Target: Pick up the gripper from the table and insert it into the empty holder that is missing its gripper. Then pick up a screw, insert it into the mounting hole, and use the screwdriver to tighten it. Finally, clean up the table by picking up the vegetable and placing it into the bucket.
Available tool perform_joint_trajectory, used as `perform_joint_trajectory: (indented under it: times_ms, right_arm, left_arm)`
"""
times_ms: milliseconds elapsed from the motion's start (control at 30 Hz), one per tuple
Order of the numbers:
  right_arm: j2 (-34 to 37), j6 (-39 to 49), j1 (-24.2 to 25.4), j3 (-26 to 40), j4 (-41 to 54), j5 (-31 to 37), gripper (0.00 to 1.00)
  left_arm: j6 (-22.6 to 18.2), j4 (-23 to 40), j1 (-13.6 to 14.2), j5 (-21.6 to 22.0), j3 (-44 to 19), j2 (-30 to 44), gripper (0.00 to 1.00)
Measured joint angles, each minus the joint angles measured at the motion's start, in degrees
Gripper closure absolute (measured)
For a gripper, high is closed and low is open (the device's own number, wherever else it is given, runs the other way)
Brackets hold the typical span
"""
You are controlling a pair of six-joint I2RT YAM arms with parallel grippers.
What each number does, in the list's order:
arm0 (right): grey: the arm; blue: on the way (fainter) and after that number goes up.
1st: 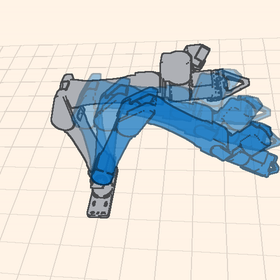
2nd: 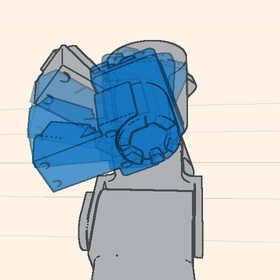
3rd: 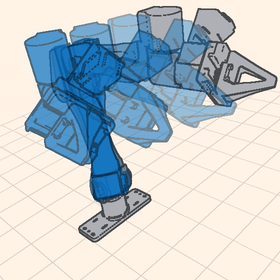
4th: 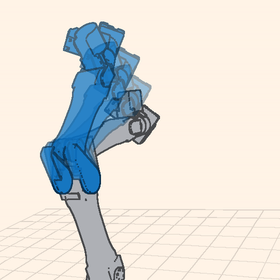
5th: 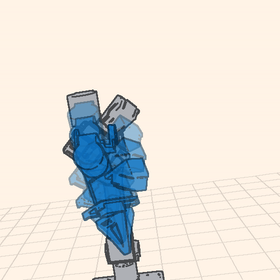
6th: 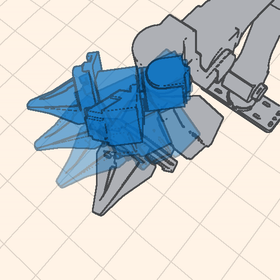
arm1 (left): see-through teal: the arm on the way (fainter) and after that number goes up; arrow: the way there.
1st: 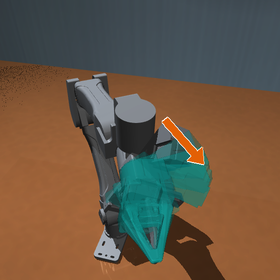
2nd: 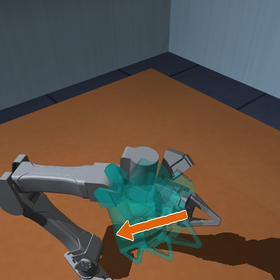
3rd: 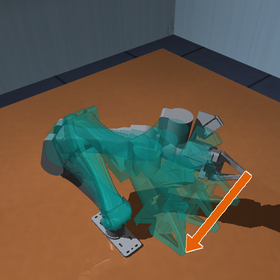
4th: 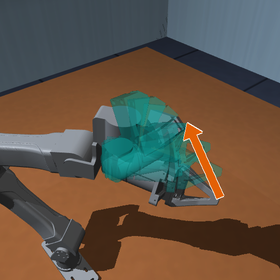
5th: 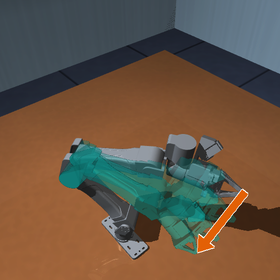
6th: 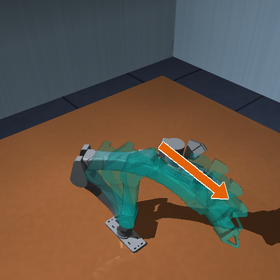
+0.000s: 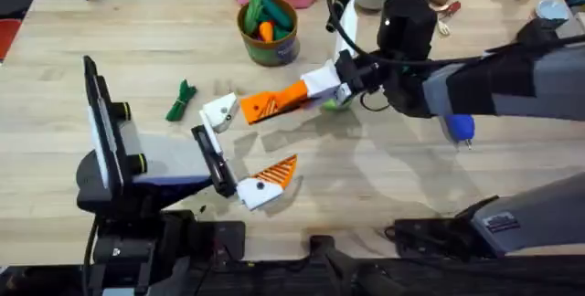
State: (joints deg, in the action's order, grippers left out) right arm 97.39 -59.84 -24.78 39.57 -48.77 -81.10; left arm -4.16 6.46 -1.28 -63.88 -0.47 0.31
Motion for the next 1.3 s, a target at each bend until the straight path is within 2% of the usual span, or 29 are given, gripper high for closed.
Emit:
perform_joint_trajectory:
  times_ms: [133, 367, 600, 900, 1300]
  right_arm:
    - [0.84, -5.46, -0.19, 0.00, -8.50, -0.04, 0.992]
    - [1.87, -10.51, -0.19, -2.70, -9.64, 0.00, 0.992]
    - [2.01, -11.25, -0.33, -3.85, -10.65, 0.21, 0.992]
    - [2.00, -11.36, -3.10, -3.85, -10.75, 1.93, 0.992]
    - [2.02, -10.00, -3.19, -3.85, -10.77, 4.43, 0.992]
  left_arm:
    - [0.01, 0.00, 0.00, -0.02, 0.00, -0.01, 0.014]
    - [-0.01, 0.00, 0.00, -0.02, 0.00, -0.01, 0.014]
    - [0.01, 0.00, 0.00, -0.02, 0.00, -0.01, 0.015]
    - [-0.01, 0.00, 0.00, 0.00, 0.00, -0.01, 0.015]
    - [0.01, 0.00, 0.00, -0.02, 0.00, -0.01, 0.016]
